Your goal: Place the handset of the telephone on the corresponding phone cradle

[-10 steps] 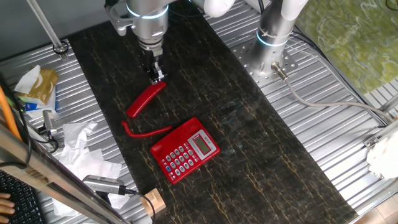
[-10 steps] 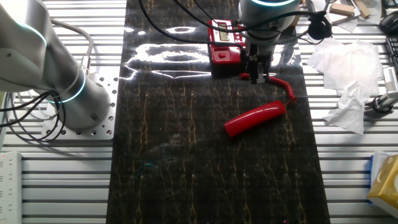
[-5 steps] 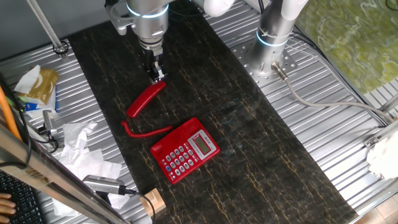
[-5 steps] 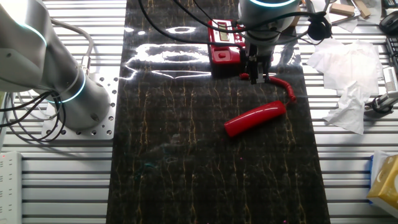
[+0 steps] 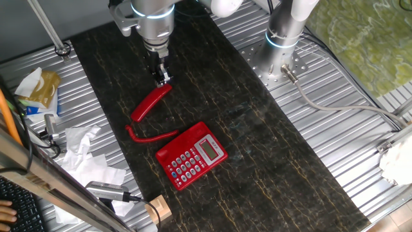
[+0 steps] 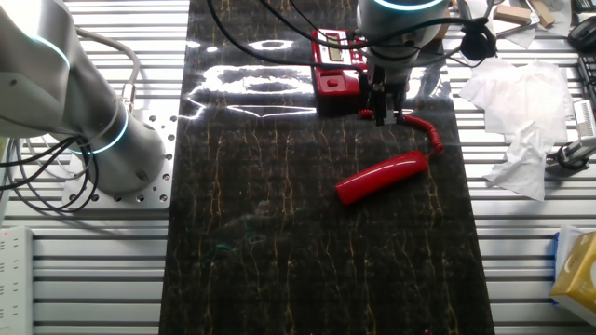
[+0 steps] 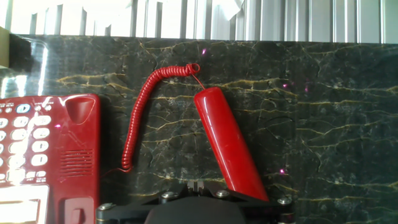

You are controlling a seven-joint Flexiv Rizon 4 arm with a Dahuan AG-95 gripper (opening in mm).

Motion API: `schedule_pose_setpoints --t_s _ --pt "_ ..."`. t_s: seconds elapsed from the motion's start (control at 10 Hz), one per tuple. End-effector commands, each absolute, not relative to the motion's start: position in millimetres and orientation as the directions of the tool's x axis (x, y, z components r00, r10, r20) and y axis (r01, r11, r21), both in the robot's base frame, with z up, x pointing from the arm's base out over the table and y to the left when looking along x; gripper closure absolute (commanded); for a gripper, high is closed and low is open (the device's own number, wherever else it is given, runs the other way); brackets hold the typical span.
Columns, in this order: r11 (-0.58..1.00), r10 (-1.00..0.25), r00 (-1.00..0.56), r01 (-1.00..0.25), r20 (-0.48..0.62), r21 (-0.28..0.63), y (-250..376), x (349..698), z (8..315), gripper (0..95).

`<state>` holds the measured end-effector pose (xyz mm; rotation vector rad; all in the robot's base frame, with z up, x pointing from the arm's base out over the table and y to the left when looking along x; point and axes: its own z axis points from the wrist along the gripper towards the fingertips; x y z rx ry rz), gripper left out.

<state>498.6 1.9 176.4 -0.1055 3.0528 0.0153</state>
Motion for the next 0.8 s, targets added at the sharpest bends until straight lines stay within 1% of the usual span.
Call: schedule_pose_setpoints --t_s 0.1,0.4,0.5,0.7,0.8 --pt "0.998 -0.069 -0.993 -0.070 -0.093 0.005 1.7 498.7 176.4 95.0" --pt "0.998 -0.063 -0.994 -0.064 -0.092 0.008 1.8 498.7 176.4 95.0" --pt "0.998 -0.063 -0.994 -0.064 -0.092 0.008 1.8 498.7 176.4 76.0" --pt "0.998 -0.058 -0.994 -0.059 -0.094 0.009 1.8 498.7 176.4 76.0" --pt "0.998 -0.056 -0.994 -0.057 -0.099 0.011 1.8 498.8 176.4 57.0"
